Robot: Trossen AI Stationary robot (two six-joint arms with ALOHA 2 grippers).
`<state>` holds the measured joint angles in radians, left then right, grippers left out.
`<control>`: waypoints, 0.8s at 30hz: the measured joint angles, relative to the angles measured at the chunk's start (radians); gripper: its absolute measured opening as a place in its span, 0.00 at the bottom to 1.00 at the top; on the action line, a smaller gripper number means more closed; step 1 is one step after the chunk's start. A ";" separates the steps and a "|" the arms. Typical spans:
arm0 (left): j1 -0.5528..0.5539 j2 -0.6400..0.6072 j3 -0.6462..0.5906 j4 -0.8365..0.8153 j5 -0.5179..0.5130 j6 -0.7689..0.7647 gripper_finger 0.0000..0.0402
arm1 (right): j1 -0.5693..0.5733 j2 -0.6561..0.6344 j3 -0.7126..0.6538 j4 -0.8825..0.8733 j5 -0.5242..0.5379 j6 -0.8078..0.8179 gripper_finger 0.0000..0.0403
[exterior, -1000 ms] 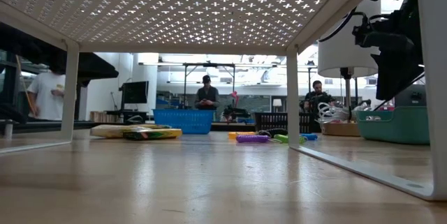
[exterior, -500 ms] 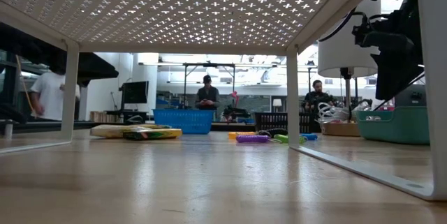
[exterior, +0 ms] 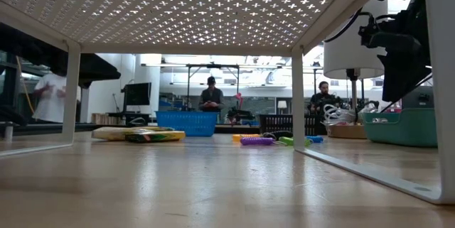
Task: Pick & Place Office Desk Supplies
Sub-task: Put the yellow rubber band into the green bin
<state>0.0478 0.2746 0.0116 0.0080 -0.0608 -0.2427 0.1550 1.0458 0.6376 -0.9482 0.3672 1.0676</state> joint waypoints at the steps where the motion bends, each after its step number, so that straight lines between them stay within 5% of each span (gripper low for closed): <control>1: 0.000 0.000 0.000 0.000 0.000 0.000 0.24 | 0.000 0.000 0.000 0.000 0.000 0.000 0.31; 24: 0.000 0.000 0.000 0.000 0.000 0.000 0.24 | 0.000 0.000 0.000 0.019 0.000 0.000 0.31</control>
<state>0.0476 0.2749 0.0116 0.0080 -0.0610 -0.2425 0.1551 1.0458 0.6376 -0.9291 0.3672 1.0676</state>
